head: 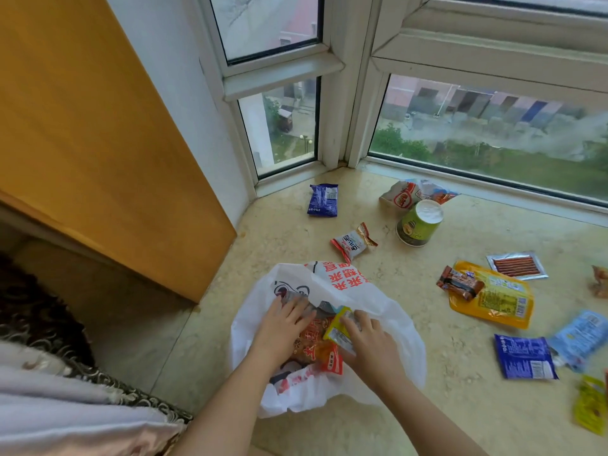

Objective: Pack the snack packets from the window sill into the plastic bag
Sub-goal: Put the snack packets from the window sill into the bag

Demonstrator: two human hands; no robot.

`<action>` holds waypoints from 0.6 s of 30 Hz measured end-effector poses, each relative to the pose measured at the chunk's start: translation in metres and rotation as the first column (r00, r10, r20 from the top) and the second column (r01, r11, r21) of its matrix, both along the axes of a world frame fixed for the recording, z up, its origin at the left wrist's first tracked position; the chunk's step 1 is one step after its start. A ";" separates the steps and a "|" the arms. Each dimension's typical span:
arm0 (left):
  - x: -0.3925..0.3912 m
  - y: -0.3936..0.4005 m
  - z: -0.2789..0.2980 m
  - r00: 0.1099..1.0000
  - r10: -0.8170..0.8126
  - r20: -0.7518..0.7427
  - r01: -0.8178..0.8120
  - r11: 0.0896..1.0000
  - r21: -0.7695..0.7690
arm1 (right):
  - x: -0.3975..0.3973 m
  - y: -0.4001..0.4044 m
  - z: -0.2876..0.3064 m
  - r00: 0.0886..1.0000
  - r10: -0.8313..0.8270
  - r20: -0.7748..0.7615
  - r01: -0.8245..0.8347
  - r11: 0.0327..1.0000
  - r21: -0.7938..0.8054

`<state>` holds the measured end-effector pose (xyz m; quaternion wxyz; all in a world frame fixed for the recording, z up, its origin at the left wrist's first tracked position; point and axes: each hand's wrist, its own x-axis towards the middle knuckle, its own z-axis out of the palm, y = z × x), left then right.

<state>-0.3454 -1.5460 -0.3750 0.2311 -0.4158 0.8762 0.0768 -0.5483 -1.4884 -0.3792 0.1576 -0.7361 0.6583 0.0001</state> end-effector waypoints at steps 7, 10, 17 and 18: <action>0.000 0.003 0.002 0.999 0.035 0.013 -0.034 0.998 -0.059 | 0.020 -0.001 -0.020 0.998 0.053 -0.033 -0.054 0.998 -0.022; -0.004 0.009 0.001 0.992 0.017 -0.124 -0.037 0.987 -0.156 | 0.015 0.008 -0.016 0.993 0.110 -0.050 -0.114 0.989 -0.096; -0.032 0.028 0.011 0.924 -0.016 -0.382 -0.084 0.967 -0.242 | -0.022 0.042 0.016 0.996 0.075 -0.058 -0.088 0.961 -0.262; -0.038 0.030 0.016 0.916 -0.018 -0.400 -0.091 0.963 -0.253 | -0.029 0.048 0.021 0.995 0.067 -0.076 -0.086 0.957 -0.277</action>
